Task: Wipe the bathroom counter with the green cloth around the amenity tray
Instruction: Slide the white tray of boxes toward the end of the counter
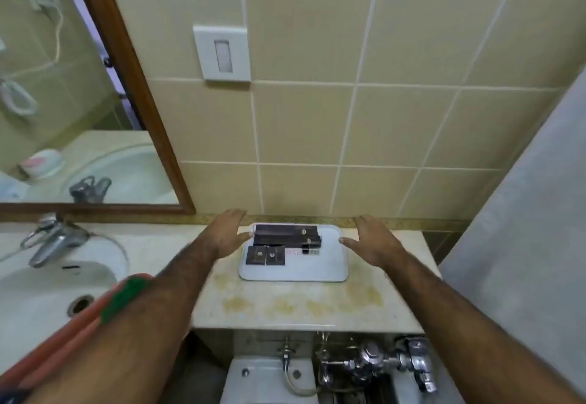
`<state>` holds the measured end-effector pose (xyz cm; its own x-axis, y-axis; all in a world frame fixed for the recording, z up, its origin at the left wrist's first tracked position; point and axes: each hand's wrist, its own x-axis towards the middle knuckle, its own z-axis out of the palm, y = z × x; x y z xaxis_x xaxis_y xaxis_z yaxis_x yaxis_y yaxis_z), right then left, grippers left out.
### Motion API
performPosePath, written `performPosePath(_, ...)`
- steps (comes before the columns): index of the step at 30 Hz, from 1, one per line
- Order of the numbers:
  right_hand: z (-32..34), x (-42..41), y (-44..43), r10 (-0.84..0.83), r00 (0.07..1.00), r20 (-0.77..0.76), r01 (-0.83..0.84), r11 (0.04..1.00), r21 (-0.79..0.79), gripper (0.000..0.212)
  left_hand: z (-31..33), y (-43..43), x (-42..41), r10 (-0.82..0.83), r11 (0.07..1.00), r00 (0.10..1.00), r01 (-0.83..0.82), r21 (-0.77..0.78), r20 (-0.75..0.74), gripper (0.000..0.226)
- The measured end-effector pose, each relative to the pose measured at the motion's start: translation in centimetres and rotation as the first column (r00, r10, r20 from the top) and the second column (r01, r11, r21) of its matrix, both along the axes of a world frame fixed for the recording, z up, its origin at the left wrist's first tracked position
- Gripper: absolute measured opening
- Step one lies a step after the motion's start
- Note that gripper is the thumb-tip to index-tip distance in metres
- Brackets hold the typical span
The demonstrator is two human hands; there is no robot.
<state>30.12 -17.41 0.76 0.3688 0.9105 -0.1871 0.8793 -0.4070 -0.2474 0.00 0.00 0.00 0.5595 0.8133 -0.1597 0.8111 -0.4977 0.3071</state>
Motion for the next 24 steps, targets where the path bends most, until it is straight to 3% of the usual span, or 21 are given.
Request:
performPosePath(5,-6.7,1.4,0.7,-0.200,0.968,-0.151,0.193,0.980,-0.057,0.055,-7.2,-0.3,0.9,0.196,0.979,0.972,-0.202,-0.035,-0.128,0.045)
performPosePath(11,-10.1,2.3,2.8,-0.329,0.920,-0.215,0.324,0.944,-0.058,0.022,-10.0,0.1,1.7,0.378,0.923,0.920,-0.383,-0.032,-0.107,0.024)
performPosePath(17,-11.4,2.6,4.1,-0.418,0.863,-0.282,0.424,0.905,-0.043,0.020,-11.0,0.6,2.3,0.526,0.848,0.851,-0.522,-0.092,0.014,0.019)
performPosePath(24,-11.1,2.6,4.2,-0.471,0.809,-0.352,0.490,0.871,-0.040,0.030,-10.7,0.5,3.0,0.553,0.831,0.832,-0.546,-0.109,0.047,0.015)
